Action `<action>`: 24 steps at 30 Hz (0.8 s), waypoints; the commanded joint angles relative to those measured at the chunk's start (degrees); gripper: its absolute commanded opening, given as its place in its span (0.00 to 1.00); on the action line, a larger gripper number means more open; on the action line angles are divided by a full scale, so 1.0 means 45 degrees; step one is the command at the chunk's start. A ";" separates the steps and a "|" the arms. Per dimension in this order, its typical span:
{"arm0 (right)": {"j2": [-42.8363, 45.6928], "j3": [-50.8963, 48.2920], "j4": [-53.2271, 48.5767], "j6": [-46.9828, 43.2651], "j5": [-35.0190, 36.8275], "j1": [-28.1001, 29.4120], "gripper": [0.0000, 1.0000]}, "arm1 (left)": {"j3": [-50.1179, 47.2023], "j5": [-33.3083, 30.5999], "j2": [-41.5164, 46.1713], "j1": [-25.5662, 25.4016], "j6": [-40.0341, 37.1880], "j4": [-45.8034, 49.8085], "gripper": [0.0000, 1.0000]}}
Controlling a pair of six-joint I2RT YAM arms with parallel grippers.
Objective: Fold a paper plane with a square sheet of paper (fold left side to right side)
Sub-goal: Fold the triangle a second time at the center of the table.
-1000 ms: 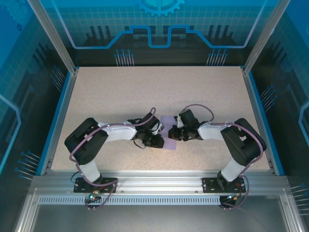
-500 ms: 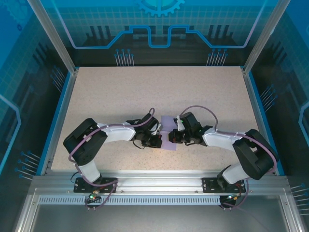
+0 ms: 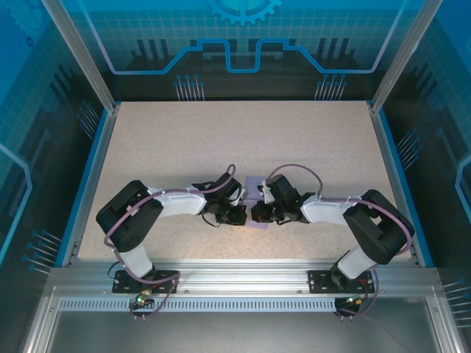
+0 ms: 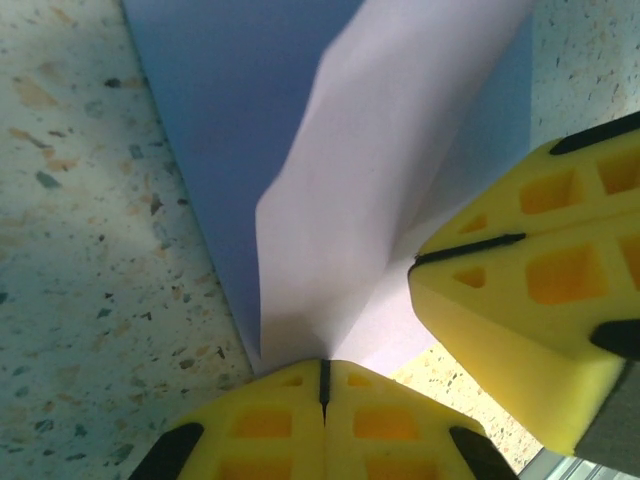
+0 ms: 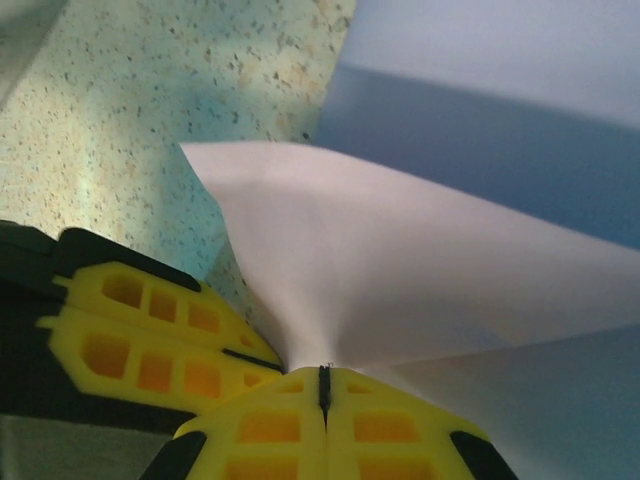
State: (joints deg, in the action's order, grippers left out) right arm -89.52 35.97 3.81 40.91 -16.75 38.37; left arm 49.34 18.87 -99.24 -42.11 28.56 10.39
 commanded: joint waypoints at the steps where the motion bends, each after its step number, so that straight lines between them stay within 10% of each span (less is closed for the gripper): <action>1: -0.0186 0.0405 0.0185 -0.0011 -0.0137 0.0213 0.00 | -0.0339 -0.0248 0.0179 0.0090 -0.0017 0.0425 0.02; 24: -0.1406 0.0908 -0.1297 -0.0423 0.0614 0.0253 0.00 | -0.0252 -0.0210 0.0091 0.0095 0.0021 0.0522 0.02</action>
State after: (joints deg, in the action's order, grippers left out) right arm -94.21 39.03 2.35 40.60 -16.27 38.59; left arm 49.34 18.87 -99.26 -42.11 28.58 10.39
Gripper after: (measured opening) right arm 0.044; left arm 0.057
